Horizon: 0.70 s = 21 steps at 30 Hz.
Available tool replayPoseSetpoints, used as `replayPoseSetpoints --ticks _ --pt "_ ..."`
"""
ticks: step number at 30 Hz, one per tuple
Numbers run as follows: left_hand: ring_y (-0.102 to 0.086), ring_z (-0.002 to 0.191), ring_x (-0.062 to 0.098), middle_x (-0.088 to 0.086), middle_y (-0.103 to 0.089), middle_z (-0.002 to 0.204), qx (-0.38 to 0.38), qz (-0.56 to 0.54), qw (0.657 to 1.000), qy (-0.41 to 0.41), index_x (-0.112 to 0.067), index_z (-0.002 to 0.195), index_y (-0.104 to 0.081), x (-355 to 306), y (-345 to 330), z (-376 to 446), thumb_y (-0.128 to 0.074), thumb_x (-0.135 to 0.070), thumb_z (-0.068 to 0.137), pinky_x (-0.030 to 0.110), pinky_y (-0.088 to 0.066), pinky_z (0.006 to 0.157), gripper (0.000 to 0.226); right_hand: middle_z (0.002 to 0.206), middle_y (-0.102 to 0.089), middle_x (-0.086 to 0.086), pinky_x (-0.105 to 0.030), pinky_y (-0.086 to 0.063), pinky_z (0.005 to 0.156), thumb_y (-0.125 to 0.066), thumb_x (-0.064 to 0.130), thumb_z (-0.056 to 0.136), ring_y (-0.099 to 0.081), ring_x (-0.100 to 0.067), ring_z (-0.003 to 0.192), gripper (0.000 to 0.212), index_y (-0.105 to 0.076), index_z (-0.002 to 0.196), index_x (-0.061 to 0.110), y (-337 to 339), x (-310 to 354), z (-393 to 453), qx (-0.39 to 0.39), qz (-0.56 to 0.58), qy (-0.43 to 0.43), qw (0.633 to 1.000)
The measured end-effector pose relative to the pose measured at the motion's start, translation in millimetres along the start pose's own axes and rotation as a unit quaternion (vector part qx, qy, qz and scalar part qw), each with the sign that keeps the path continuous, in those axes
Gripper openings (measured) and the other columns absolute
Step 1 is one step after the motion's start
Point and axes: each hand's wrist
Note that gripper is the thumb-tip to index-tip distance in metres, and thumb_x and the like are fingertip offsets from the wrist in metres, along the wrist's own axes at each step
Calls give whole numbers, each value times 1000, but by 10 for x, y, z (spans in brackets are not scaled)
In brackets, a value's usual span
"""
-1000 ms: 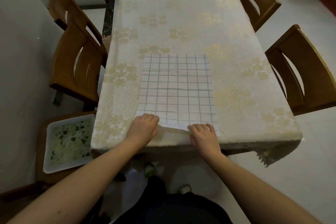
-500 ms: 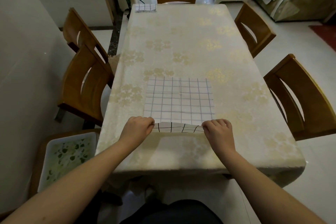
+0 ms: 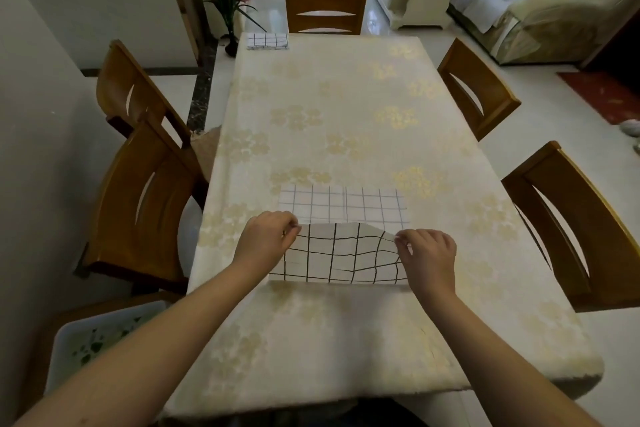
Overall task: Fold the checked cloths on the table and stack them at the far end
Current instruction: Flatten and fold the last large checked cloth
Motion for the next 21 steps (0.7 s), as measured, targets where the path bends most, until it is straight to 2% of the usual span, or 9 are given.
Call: replayPoseSetpoints --ticks 4,8,14,16,21 --pt "-58 72 18 -8 -67 77 -19 -3 1000 10 -17 90 -68 82 -91 355 -67 -22 91 32 -42 69 5 83 -71 1 -49 -41 94 -77 12 81 -63 -29 89 9 -73 87 17 -120 -37 326 21 -6 1 1000" --pt "-58 76 20 -6 -67 82 -7 13 999 36 -17 96 -69 172 -301 700 -62 -20 94 35 -42 71 7 84 -72 2 -51 -41 98 -75 11 83 -64 -27 91 10 -74 89 19 -360 -120 776 78 -10 2 997" --pt "-58 74 22 -5 -66 80 10 29 997 71 -17 94 -69 363 -631 1115 -63 -17 93 37 -44 70 6 95 -71 9 -42 -21 109 -56 24 96 -57 -20 106 14 -69 100 25 -814 -254 1346 197 4 -18 980" --pt "-59 78 23 -4 -67 83 24 37 996 83 -17 94 -70 470 -750 1237 -63 -18 93 38 -45 73 7 95 -70 10 -41 -19 110 -55 27 97 -56 -20 105 14 -68 101 27 -983 -289 1464 233 3 -21 972" --pt "-56 94 21 -5 -66 98 91 57 985 137 -20 103 -68 763 -1088 1355 -53 -25 99 35 -39 82 16 92 -70 9 -40 -20 108 -52 29 98 -56 -20 102 17 -68 101 27 -1384 -418 1611 265 7 -32 964"
Point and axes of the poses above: each hand's wrist, its own z-axis towards the middle knuckle, its own y-axis out of the back of the hand, x = y × z
